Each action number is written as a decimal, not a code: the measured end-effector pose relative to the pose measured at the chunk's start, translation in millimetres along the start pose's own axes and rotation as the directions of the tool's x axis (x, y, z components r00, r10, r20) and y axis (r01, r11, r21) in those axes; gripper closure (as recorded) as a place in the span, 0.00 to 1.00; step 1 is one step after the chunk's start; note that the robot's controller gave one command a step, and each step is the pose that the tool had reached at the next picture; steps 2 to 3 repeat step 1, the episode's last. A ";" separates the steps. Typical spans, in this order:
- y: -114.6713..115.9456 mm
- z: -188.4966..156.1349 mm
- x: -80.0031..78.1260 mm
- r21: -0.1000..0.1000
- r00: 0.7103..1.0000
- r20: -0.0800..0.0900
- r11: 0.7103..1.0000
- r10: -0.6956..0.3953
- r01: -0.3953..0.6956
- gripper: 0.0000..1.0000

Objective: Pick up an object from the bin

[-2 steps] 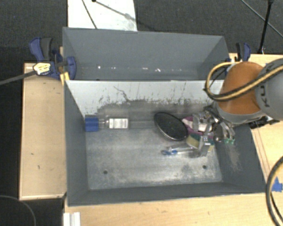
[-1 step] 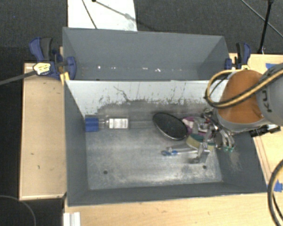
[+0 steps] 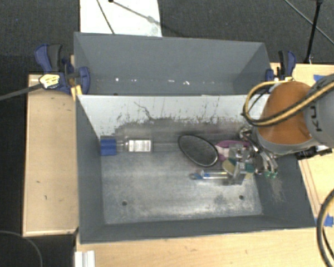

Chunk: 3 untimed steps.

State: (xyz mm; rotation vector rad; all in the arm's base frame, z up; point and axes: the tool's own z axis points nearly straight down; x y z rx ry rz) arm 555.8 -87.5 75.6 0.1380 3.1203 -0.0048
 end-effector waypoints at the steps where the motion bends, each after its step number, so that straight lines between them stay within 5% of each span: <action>1: -6.8 -133.1 3.6 -0.002 0.998 -0.007 0.998 -0.062 0.062 1.00; 3: -6.8 -133.1 3.6 -0.002 0.998 -0.007 0.998 -0.062 0.062 1.00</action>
Offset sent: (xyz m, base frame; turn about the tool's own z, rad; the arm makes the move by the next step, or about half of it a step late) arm -0.0089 -0.0054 0.1276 -0.0634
